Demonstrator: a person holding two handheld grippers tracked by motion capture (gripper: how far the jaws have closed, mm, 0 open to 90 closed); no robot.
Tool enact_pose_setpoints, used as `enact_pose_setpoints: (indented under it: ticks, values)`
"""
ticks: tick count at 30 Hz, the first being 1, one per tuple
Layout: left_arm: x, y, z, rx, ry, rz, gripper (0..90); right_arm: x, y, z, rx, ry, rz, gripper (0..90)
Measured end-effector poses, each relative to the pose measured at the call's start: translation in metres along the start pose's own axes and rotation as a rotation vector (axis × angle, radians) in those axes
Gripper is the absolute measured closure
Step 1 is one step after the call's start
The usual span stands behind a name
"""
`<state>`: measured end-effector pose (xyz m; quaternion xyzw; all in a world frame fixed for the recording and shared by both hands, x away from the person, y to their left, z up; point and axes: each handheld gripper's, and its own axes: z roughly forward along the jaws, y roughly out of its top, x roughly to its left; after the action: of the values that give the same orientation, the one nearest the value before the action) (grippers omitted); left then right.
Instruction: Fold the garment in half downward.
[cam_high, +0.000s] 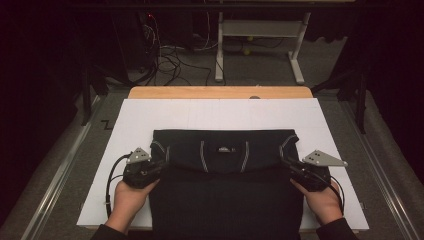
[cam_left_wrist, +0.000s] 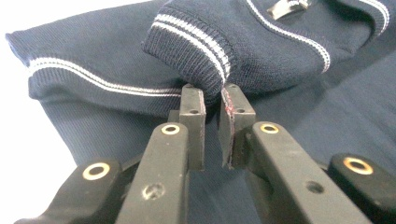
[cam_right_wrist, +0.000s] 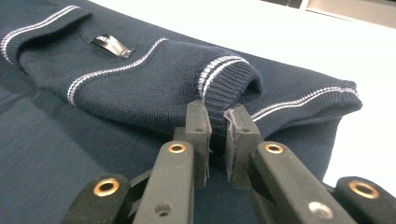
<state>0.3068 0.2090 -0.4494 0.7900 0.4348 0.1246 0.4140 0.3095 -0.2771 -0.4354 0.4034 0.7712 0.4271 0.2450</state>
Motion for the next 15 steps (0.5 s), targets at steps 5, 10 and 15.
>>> enact_pose_setpoints:
  ticks: [5, 10, 15]
  values:
    - [-0.01, -0.012, -0.009, 0.016, -0.007, 0.016, 77.8, 0.01, -0.012, -0.013, 0.02, 0.019, -0.029, 82.1]
    - [-0.019, -0.025, -0.017, 0.022, -0.026, 0.02, 77.7, 0.018, -0.024, -0.026, 0.027, 0.027, -0.029, 82.0]
    - [-0.027, -0.038, -0.025, 0.025, -0.038, 0.029, 77.7, 0.023, -0.031, -0.035, 0.03, 0.032, -0.033, 82.0]
